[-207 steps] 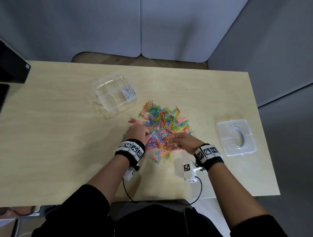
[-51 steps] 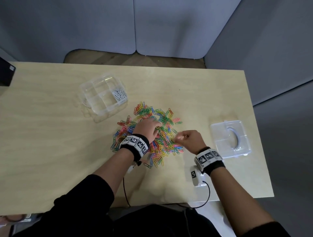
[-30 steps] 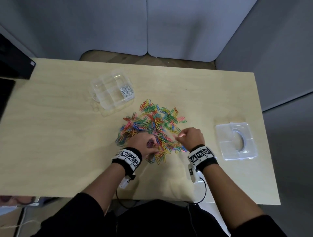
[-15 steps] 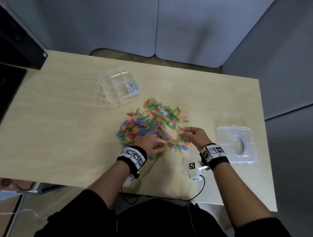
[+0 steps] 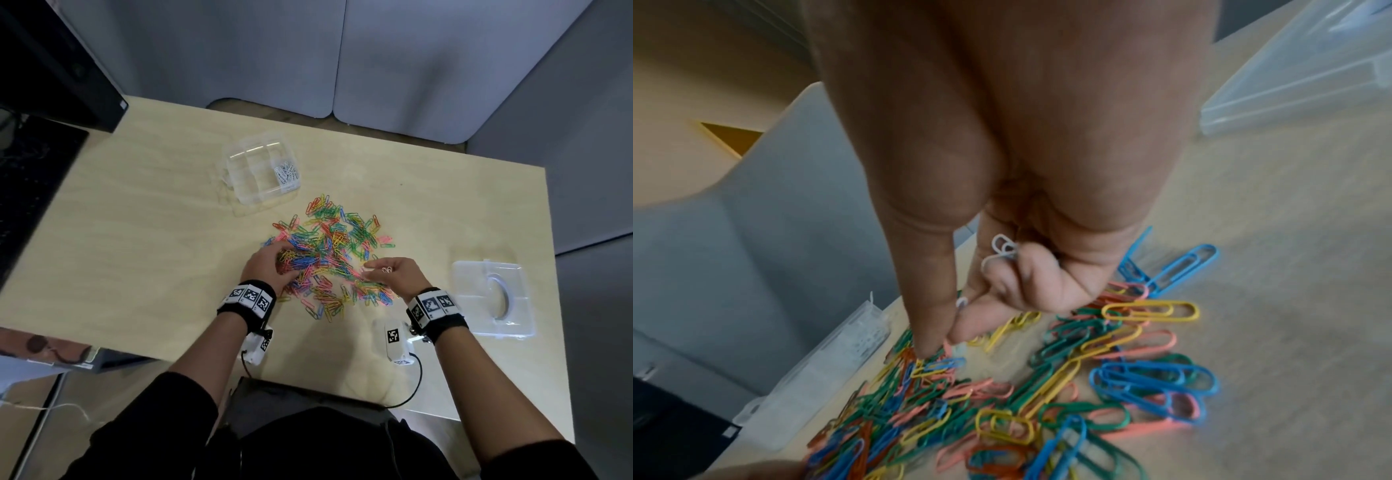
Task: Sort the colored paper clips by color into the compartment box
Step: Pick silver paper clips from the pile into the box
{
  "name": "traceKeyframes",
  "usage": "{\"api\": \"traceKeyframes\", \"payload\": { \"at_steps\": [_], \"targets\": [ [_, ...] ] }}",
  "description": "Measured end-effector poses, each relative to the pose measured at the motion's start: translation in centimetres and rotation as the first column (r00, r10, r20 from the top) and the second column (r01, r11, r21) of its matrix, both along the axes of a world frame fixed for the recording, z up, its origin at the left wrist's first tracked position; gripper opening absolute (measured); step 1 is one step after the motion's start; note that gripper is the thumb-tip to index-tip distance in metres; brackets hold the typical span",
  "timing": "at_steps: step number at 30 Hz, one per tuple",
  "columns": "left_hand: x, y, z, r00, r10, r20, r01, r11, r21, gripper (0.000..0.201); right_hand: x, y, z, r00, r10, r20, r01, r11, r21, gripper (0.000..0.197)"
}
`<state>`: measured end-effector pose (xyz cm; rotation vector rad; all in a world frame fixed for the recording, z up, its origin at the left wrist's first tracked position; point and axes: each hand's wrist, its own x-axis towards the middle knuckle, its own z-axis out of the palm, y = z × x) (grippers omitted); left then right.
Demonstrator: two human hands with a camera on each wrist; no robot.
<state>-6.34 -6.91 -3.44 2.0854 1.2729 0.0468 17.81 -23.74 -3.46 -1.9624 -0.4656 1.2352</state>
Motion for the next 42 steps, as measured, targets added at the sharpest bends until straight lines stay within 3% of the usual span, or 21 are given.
{"api": "traceKeyframes", "payload": {
  "at_steps": [5, 8, 10, 12, 14, 16, 19, 22, 28, 33, 37, 39, 42],
  "targets": [
    [-1.0, 1.6, -0.1, 0.997, -0.004, -0.082, 0.002, 0.999, -0.032, 0.075, -0.6, 1.3, 1.3, 0.997, 0.047, 0.058, -0.045, 0.998, -0.042, 0.016],
    [-1.4, 1.9, 0.2, 0.998, -0.058, -0.022, 0.058, 0.998, 0.018, 0.057, -0.7, 2.0, 1.6, 0.996, -0.04, 0.083, 0.045, 0.997, -0.064, 0.017],
    [-1.1, 1.3, 0.1, 0.982, -0.181, 0.046, 0.181, 0.983, -0.015, 0.037, -0.2, 1.9, 1.6, 0.968, -0.071, 0.24, 0.101, 0.988, -0.115, 0.018],
    [-0.7, 0.3, -0.2, 0.934, -0.354, 0.048, 0.357, 0.93, -0.084, 0.027, 0.0, 1.7, 1.6, 0.908, 0.05, 0.416, 0.062, 0.966, -0.25, 0.02],
    [-0.4, -0.4, -0.6, 0.883, -0.468, -0.015, 0.464, 0.878, -0.116, 0.029, -0.7, 1.6, 1.8, 0.859, 0.205, 0.469, -0.001, 0.917, -0.399, 0.027],
    [-0.2, -0.4, -0.9, 0.885, -0.466, 0.0, 0.463, 0.88, -0.103, 0.033, -1.8, 1.8, 1.3, 0.838, 0.253, 0.484, 0.0, 0.886, -0.463, 0.036],
    [0.2, 0.6, -0.7, 0.929, -0.358, 0.099, 0.363, 0.93, -0.047, 0.021, -3.2, 2.8, 0.8, 0.848, 0.161, 0.504, 0.078, 0.904, -0.419, 0.031],
    [1.2, 2.4, -0.7, 0.944, -0.307, 0.124, 0.304, 0.952, 0.046, 0.015, -4.3, 3.6, 0.8, 0.871, 0.11, 0.479, 0.104, 0.912, -0.398, 0.022],
    [3.6, 4.0, -1.0, 0.906, -0.422, 0.013, 0.421, 0.906, 0.052, 0.036, -4.5, 2.7, 0.8, 0.902, -0.007, 0.433, 0.153, 0.941, -0.302, 0.018],
    [2.3, 5.8, -1.0, 0.962, -0.253, 0.108, 0.251, 0.968, 0.031, 0.019, -3.6, 2.0, 1.2, 0.942, -0.107, 0.317, 0.176, 0.964, -0.2, 0.022],
    [0.7, 6.7, -1.1, 0.938, -0.311, 0.152, 0.326, 0.941, -0.086, 0.023, -3.3, 2.5, 1.3, 0.964, -0.087, 0.253, 0.137, 0.973, -0.186, 0.016],
    [0.0, 6.9, -1.3, 0.957, -0.236, 0.167, 0.253, 0.963, -0.09, 0.025, -3.4, 2.8, 1.4, 0.97, -0.141, 0.199, 0.174, 0.972, -0.158, 0.008],
    [-0.4, 7.1, -1.3, 0.975, -0.202, 0.093, 0.206, 0.978, -0.028, 0.024, -3.3, 3.1, 1.7, 0.984, -0.155, 0.088, 0.167, 0.974, -0.154, 0.012]
  ]
}}
